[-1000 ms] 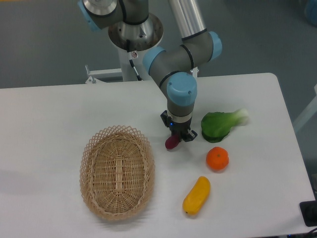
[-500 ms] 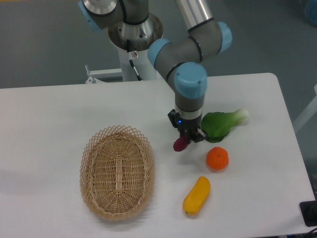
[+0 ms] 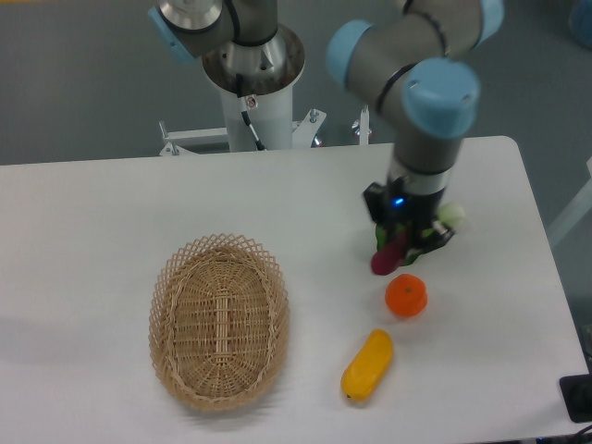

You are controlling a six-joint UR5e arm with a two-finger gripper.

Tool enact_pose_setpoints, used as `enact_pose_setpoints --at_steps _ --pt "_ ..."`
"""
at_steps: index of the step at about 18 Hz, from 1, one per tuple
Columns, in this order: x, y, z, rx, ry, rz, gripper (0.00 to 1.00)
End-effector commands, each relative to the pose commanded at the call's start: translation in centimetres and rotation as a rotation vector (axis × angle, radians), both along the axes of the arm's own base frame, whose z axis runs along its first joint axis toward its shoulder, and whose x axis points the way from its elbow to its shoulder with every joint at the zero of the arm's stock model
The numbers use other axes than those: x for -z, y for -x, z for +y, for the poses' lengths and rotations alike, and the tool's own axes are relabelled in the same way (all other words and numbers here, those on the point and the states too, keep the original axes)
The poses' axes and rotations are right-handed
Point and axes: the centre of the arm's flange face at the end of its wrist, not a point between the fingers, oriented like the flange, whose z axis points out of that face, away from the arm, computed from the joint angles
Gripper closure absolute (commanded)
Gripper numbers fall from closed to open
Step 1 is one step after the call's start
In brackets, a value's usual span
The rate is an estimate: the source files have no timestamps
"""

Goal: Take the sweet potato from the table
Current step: 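Lift the sweet potato and carry it up past the bok choy, then hold the sweet potato raised above the table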

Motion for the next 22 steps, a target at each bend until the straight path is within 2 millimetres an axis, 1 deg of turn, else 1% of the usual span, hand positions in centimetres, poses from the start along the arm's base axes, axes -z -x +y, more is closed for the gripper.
enact_pose_setpoints --at_steps 3,5,10,22 --pt "-0.6 1.3 -2.6 0.034 -0.002 -0.009 0.68" --pt "-0.9 1.5 -3.2 0.053 -0.004 -0.002 0.68" --pt "-0.8 1.6 -3.4 0.051 -0.003 -0.003 0.68" --pt "-1.2 1.7 -3.4 0.049 -0.012 0.007 0.68"
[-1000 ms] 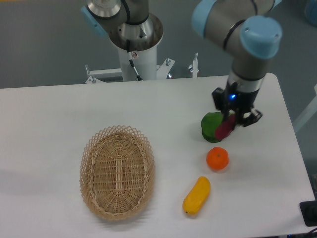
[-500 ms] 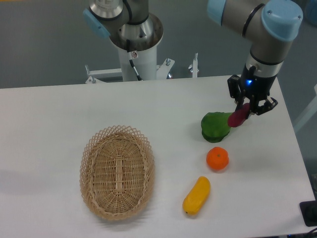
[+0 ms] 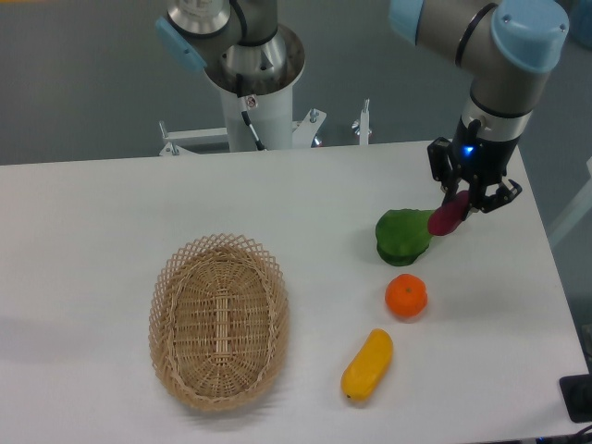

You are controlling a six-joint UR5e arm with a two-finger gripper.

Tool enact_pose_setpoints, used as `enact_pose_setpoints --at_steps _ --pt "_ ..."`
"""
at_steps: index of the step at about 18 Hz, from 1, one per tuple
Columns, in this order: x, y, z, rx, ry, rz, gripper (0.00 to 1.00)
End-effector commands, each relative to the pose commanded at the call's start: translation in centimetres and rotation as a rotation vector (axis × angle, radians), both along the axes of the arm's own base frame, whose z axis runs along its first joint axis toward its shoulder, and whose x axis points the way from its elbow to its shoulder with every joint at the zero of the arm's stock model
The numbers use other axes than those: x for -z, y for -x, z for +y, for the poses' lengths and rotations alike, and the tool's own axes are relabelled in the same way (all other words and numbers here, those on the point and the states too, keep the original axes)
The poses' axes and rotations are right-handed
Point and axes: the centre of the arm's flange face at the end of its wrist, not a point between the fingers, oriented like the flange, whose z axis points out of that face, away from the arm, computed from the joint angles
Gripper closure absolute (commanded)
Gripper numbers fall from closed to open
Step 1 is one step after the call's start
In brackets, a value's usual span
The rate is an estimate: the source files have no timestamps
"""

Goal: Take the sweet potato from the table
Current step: 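Hold the sweet potato raised above the table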

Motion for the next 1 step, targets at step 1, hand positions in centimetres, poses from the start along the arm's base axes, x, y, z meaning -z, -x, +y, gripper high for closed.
enact_pose_setpoints --at_steps 1 --pt "0.09 0.04 0.0 0.0 0.002 -0.001 0.68"
